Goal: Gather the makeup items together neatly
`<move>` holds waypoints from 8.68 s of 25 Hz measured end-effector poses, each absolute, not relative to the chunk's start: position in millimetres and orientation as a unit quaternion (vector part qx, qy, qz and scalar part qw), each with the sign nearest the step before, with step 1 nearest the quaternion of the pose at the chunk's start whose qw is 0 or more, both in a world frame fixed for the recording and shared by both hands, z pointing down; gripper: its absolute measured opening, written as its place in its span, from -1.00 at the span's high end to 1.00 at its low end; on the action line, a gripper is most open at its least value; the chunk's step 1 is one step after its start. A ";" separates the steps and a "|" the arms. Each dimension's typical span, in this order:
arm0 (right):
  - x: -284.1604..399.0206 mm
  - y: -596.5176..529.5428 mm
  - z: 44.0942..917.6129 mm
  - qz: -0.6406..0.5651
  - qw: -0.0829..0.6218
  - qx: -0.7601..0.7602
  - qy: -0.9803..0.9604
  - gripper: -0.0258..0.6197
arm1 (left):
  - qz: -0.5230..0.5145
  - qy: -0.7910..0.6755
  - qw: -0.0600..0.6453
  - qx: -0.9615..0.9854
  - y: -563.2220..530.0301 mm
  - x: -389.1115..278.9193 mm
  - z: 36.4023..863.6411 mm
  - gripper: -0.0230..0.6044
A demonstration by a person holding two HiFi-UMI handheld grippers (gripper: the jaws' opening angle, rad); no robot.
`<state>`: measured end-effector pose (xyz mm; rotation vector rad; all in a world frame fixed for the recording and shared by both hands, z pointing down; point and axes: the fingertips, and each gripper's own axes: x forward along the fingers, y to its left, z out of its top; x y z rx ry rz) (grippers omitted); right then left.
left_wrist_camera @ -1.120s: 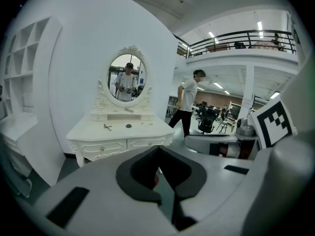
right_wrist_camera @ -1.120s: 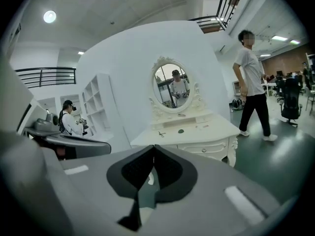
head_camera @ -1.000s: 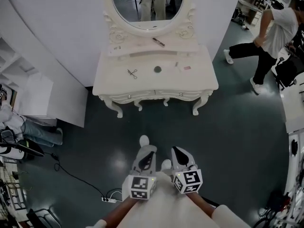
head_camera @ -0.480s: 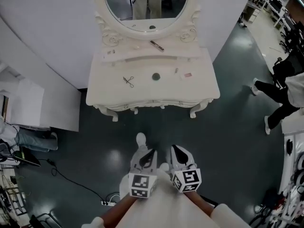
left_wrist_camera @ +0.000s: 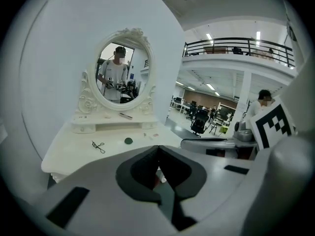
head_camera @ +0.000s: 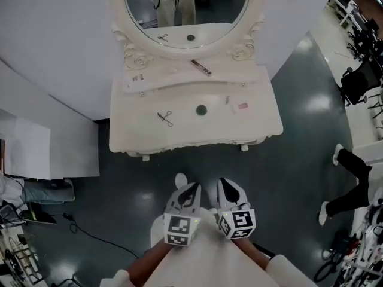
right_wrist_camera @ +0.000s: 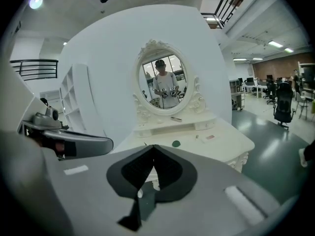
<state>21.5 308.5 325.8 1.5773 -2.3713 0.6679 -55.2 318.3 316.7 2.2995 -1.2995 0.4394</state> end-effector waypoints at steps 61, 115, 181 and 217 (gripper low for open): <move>-7.5 50.8 336.9 0.162 0.141 0.364 -0.906 0.91 | 0.174 -0.538 0.272 0.778 103.4 -65.8 343.2 0.90; -18.4 -7.8 517.8 0.183 0.269 0.323 -0.889 0.29 | 0.206 -0.555 0.326 0.737 86.6 -63.8 459.3 0.89; 3.1 -4.4 550.0 0.155 0.325 0.285 -0.888 0.55 | 0.221 -0.537 0.342 0.738 73.8 -52.0 490.1 0.90; 54.3 52.1 567.1 0.122 0.401 0.187 -0.889 0.26 | 0.247 -0.503 0.347 0.752 89.8 -28.1 503.9 0.89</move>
